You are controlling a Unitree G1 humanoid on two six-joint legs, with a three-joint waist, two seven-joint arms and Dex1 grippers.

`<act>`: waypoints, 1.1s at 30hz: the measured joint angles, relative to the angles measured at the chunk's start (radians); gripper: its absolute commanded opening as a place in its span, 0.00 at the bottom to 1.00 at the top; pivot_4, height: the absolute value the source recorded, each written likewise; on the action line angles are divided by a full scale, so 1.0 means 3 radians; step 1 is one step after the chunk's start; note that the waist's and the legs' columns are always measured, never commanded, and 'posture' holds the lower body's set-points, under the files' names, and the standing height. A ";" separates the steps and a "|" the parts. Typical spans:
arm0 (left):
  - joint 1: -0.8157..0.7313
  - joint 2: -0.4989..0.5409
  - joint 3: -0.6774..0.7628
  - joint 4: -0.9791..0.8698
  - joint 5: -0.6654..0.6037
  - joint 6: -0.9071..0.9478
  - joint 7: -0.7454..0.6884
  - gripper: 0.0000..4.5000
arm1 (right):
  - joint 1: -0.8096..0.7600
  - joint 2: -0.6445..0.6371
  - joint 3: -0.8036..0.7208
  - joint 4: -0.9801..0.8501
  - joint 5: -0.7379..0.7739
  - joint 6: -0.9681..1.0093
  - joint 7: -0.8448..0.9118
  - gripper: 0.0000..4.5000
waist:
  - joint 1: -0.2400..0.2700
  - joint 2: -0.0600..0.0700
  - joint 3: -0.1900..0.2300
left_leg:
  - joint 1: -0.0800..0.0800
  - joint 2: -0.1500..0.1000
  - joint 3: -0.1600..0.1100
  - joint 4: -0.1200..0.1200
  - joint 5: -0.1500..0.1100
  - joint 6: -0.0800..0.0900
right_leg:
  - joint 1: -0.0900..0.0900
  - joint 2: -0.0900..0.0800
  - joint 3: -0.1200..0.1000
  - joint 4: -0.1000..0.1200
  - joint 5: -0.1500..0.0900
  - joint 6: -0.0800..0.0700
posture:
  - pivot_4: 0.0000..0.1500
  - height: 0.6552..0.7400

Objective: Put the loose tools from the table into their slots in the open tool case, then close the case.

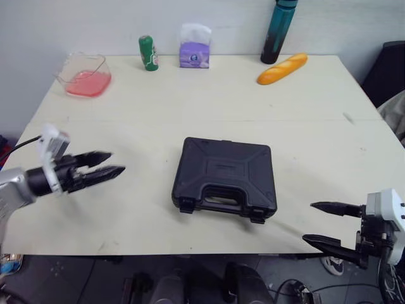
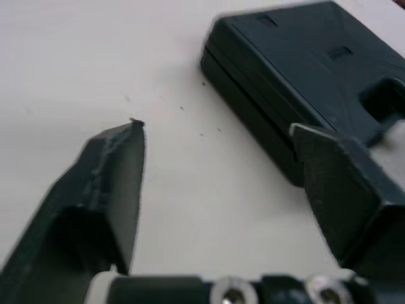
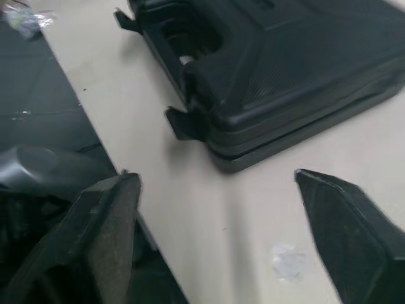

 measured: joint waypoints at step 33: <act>-0.2562 -0.1608 -0.1191 0.4031 0.2007 -0.2341 -0.0632 0.01 | -0.1531 0.0140 0.1549 0.0811 -0.0987 0.0225 0.0106 0.00 | -0.0007 -0.0023 0.0002 | -0.0058 -0.0017 0.0020 0.0016 0.0017 0.0027 | -0.0048 -0.0005 -0.0028 0.0006 0.0018 0.0028 | 1.00 0.90</act>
